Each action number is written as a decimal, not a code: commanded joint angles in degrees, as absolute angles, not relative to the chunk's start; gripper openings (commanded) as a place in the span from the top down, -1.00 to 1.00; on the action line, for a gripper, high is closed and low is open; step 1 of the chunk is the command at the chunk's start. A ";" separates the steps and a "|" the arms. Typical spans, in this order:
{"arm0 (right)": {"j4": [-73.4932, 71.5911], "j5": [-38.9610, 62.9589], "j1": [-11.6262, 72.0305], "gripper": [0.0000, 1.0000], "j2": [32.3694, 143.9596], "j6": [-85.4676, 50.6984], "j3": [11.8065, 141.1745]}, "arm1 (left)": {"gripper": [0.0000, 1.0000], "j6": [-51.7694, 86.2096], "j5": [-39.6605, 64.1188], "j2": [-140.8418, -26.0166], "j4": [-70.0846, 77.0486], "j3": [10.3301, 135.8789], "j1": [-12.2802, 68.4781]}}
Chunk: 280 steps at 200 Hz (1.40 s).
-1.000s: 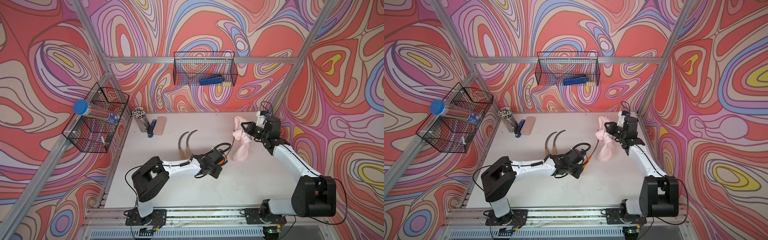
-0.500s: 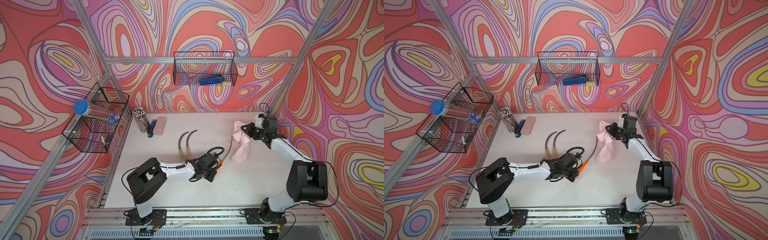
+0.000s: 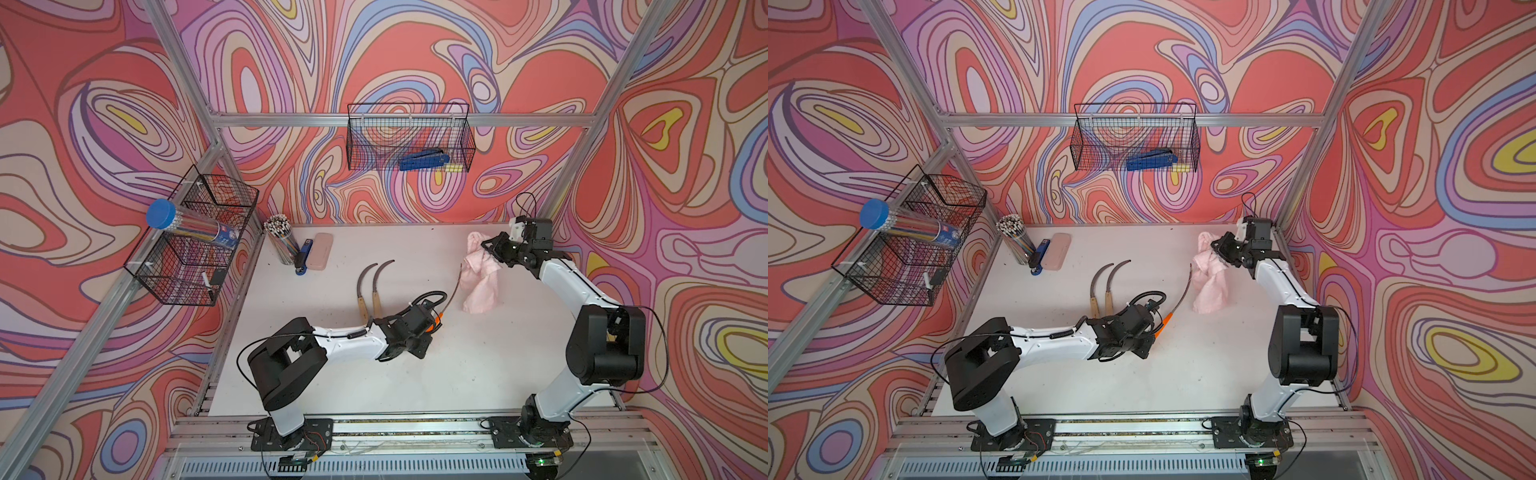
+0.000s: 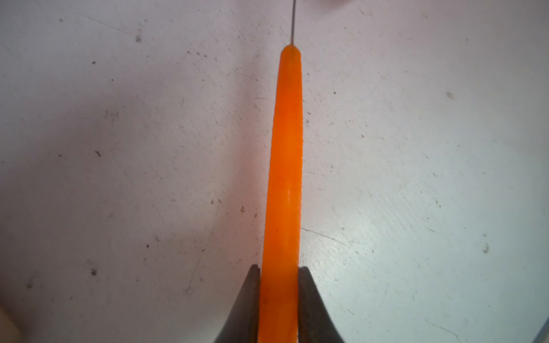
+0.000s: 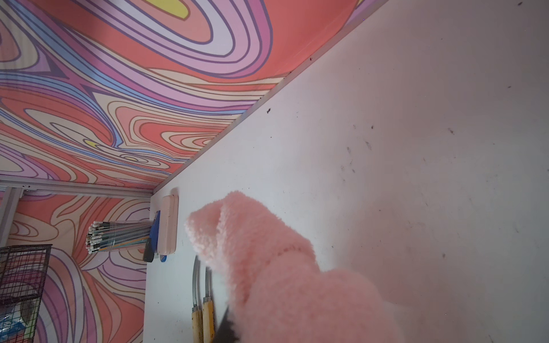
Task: Wipe small sickles with rags
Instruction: Adjust the rag, then place the small sickle at the center of the board.
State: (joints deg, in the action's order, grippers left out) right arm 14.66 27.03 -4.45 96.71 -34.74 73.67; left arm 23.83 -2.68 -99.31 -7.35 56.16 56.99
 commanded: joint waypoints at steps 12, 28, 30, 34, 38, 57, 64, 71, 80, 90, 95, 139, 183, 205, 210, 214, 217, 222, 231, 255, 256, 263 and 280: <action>5.71 20.26 -5.25 1.00 92.64 -32.59 71.66 | 1.00 28.49 -6.39 -101.92 -21.62 57.25 56.78; 6.07 16.65 -0.10 1.00 89.50 -30.14 67.79 | 1.00 27.99 -5.98 -103.25 -22.01 59.75 56.78; 5.69 16.38 0.57 1.00 89.04 -30.14 67.07 | 1.00 27.96 -5.93 -103.49 -22.16 60.25 56.78; 4.76 16.03 1.71 1.00 88.08 -30.06 65.56 | 1.00 27.95 -6.16 -103.99 -22.57 61.17 56.78; 3.69 16.04 2.77 1.00 87.13 -30.10 64.01 | 1.00 27.84 -6.49 -104.66 -23.05 62.11 56.78; 0.82 16.03 6.99 1.00 83.91 -30.81 59.03 | 1.00 28.76 -10.79 -108.59 -27.26 67.12 56.78; 0.20 16.44 8.53 1.00 83.04 -30.77 57.95 | 1.00 29.08 -11.78 -109.63 -28.39 68.73 56.78; -0.08 16.95 10.10 1.00 82.32 -30.83 57.22 | 1.00 29.32 -12.19 -110.47 -28.89 69.97 56.78; -1.03 17.71 12.30 1.00 81.35 -31.24 55.96 | 1.00 29.44 -11.95 -111.14 -29.03 71.16 56.85; -2.08 18.00 14.82 1.00 80.33 -31.44 54.47 | 1.00 29.83 -12.30 -111.42 -28.83 72.07 56.78; -2.63 17.71 16.00 1.00 79.68 -31.68 53.27 | 1.00 30.18 -12.81 -111.40 -28.87 72.44 56.72; -10.10 15.99 17.40 1.00 66.34 -35.54 35.01 | 1.00 33.42 -14.75 -112.05 -29.07 74.35 54.59; -6.68 14.73 17.40 1.00 48.79 -37.37 23.00 | 1.00 36.13 -13.25 -112.67 -26.53 73.37 51.08; -2.41 14.23 17.40 1.00 43.91 -36.68 22.15 | 1.00 35.25 -11.04 -113.00 -25.61 73.78 51.13; -1.67 14.00 17.40 1.00 43.27 -36.44 22.22 | 1.00 34.96 -10.13 -113.10 -25.44 73.87 51.07; -1.09 13.77 17.40 1.00 42.86 -36.40 22.24 | 1.00 34.71 -9.45 -113.06 -25.34 73.87 51.08; -0.80 13.58 17.40 1.00 42.60 -36.32 22.24 | 1.00 34.55 -8.98 -112.99 -25.32 73.87 51.15; -0.40 13.20 17.40 1.00 42.18 -36.16 22.24 | 1.00 34.17 -8.23 -112.87 -25.10 73.84 51.34; 0.06 12.52 17.40 1.00 41.97 -35.97 22.27 | 1.00 33.32 -7.46 -112.16 -24.63 73.39 51.63; -1.91 11.90 17.40 1.00 44.38 -35.69 21.85 | 1.00 32.04 -4.13 -108.50 -22.02 70.69 51.97; -2.10 11.88 17.40 1.00 44.56 -35.69 21.78 | 1.00 32.06 -3.87 -108.30 -21.95 70.59 51.95; -3.34 12.14 17.40 1.00 46.34 -35.72 21.75 | 1.00 31.72 -2.51 -106.86 -21.22 69.67 52.01; -6.86 12.89 17.40 1.00 51.44 -35.75 22.14 | 1.00 30.92 0.11 -103.23 -19.51 67.44 52.02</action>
